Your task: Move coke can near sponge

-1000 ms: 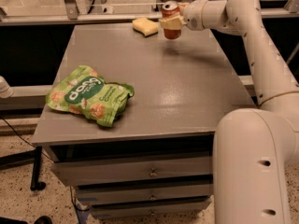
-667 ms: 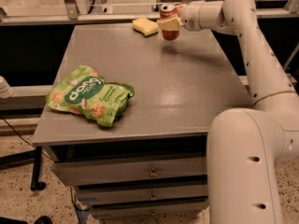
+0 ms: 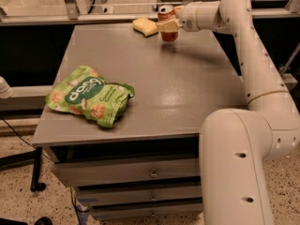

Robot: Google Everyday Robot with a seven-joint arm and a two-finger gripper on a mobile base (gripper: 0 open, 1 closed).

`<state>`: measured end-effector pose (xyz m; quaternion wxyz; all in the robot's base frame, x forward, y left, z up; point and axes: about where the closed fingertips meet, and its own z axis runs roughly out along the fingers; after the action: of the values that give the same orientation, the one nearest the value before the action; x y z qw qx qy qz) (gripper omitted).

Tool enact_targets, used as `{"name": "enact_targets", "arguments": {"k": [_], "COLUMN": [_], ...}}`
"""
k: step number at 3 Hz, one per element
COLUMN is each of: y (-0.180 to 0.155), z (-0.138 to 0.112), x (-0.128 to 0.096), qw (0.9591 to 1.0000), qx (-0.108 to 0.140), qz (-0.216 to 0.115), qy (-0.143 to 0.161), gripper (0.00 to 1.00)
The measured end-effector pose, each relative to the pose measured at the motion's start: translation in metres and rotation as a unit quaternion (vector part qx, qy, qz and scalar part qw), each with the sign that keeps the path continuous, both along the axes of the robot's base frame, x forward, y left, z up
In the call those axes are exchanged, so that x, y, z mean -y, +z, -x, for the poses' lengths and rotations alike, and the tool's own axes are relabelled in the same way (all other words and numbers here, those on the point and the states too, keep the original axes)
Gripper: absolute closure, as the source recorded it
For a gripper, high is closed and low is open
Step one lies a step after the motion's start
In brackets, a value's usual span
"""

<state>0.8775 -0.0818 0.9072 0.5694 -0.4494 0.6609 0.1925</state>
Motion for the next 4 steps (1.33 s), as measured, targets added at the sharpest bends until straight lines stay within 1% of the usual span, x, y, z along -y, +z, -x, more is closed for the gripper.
{"name": "enact_targets", "arguments": {"k": [1, 4], "y": [-0.0027, -0.0052], "z": [-0.0039, -0.0105], "x": [-0.0014, -0.0017], "qw": [1.0, 0.9999], "qx": [-0.004, -0.008], "qz": [0.002, 0.001], "qy": [-0.003, -0.009], "gripper": [0.83, 0.12]}}
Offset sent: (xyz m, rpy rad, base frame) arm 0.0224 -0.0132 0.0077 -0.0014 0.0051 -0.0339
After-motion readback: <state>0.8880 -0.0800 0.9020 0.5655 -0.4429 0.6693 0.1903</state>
